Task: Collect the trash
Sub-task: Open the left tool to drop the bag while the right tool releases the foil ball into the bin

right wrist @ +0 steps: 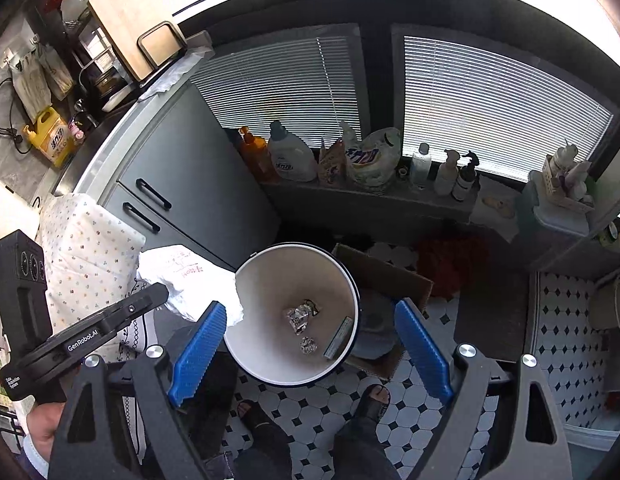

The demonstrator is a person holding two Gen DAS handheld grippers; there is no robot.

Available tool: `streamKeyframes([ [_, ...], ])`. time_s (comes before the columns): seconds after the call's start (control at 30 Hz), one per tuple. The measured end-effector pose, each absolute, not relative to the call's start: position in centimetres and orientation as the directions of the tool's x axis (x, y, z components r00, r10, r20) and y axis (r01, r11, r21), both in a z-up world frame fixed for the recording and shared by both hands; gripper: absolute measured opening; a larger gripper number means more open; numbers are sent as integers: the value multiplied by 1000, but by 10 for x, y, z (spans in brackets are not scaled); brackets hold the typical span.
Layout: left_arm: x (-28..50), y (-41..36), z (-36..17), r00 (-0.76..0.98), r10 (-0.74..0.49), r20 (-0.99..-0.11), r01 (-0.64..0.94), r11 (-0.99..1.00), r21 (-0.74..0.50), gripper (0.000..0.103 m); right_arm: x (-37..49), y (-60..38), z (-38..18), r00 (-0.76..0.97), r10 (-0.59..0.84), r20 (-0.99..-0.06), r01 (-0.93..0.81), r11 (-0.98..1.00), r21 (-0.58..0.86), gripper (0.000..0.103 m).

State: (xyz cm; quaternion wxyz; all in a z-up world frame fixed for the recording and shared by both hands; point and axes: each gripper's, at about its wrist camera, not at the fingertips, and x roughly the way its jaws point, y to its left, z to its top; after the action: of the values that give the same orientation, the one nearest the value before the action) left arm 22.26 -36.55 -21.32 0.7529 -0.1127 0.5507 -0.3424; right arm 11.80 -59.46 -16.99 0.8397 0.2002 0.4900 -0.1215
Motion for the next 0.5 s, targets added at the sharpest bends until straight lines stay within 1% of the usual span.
streamKeyframes([
  [0.03, 224, -367, -216, 155, -638, -755, 381, 743, -550, 28, 117, -597, -170, 490, -11, -872, 405, 888, 216, 84],
  [0.07, 224, -367, -216, 163, -634, -756, 377, 748, -546, 46, 117, -600, -170, 490, -13, -872, 409, 886, 217, 85],
  [0.1, 223, -366, -215, 175, -632, -755, 376, 752, -542, 54, 117, -601, -171, 490, -15, -872, 412, 885, 216, 85],
  [0.2, 224, -361, -212, 184, -628, -756, 378, 755, -536, 58, 119, -601, -171, 492, -22, -870, 418, 883, 213, 88],
  [0.37, 227, -345, -205, 213, -600, -771, 363, 781, -508, 69, 126, -591, -169, 498, -11, -867, 404, 888, 221, 91],
  [0.5, 233, -330, -197, 251, -576, -778, 345, 804, -484, 74, 134, -577, -165, 509, 3, -861, 379, 897, 227, 93],
])
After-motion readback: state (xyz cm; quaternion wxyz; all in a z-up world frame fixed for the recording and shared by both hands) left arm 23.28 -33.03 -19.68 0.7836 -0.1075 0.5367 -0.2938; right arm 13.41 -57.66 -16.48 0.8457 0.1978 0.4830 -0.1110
